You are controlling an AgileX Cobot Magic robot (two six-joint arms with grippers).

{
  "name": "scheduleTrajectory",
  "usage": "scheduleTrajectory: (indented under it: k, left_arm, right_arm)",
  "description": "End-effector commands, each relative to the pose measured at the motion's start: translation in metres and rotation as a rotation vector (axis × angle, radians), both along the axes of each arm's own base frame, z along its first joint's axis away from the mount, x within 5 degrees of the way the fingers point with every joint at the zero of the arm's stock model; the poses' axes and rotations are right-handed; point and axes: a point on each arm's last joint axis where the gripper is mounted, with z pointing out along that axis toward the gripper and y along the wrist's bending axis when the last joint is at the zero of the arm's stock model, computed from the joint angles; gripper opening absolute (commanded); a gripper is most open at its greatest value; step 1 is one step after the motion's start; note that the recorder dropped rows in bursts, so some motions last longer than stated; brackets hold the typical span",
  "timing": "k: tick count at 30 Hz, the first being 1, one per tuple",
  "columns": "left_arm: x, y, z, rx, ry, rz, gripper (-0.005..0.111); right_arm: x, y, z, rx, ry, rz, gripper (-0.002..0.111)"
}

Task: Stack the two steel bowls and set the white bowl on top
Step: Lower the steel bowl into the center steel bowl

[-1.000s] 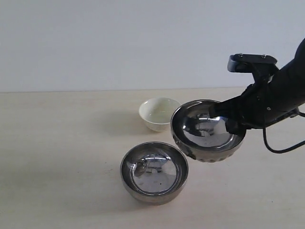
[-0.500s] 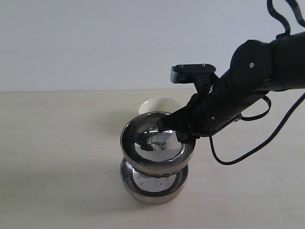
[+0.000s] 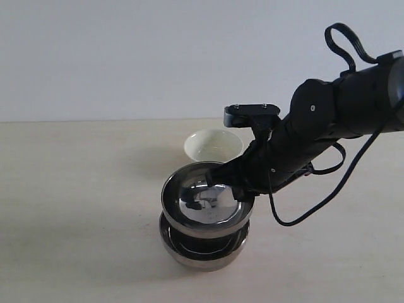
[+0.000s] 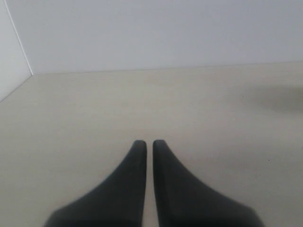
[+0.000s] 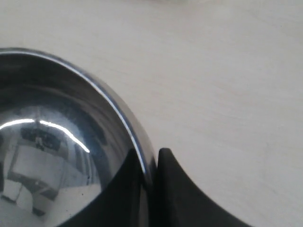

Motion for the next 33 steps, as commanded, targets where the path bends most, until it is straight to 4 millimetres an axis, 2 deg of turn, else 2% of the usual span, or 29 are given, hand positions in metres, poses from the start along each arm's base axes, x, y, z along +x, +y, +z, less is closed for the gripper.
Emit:
scheduleTrajectory:
  k: [1, 9, 21, 22, 24, 25, 26, 28, 33]
  left_arm:
    - [0.0, 0.0, -0.001, -0.014, -0.001, 0.002, 0.004]
    - [0.0, 0.0, -0.001, -0.014, -0.001, 0.002, 0.004]
    - [0.0, 0.0, -0.001, -0.014, -0.001, 0.002, 0.004]
    - [0.0, 0.0, -0.001, -0.014, -0.001, 0.002, 0.004]
    - [0.0, 0.0, -0.001, -0.014, -0.001, 0.002, 0.004]
    - [0.0, 0.0, -0.001, -0.014, -0.001, 0.002, 0.004]
    - [0.0, 0.0, -0.001, -0.014, -0.001, 0.002, 0.004]
    - [0.0, 0.0, -0.001, -0.014, -0.001, 0.002, 0.004]
    - [0.0, 0.0, -0.001, -0.014, -0.001, 0.002, 0.004]
  right_arm:
    - [0.002, 0.004, 0.001, 0.027, -0.017, -0.018, 0.0]
    - [0.0, 0.013, -0.012, 0.016, 0.002, 0.002, 0.0]
    - [0.0, 0.013, -0.012, 0.009, -0.012, 0.016, 0.0]
    - [0.0, 0.013, -0.012, 0.007, -0.014, 0.021, 0.002]
    - [0.0, 0.013, -0.012, 0.005, -0.016, 0.026, 0.019]
    - [0.0, 0.013, -0.012, 0.005, -0.016, 0.026, 0.031]
    - [0.0, 0.013, -0.012, 0.005, -0.016, 0.026, 0.036]
    - [0.0, 0.013, -0.012, 0.005, -0.016, 0.026, 0.04]
    - [0.001, 0.013, -0.01, 0.004, -0.037, 0.039, 0.039]
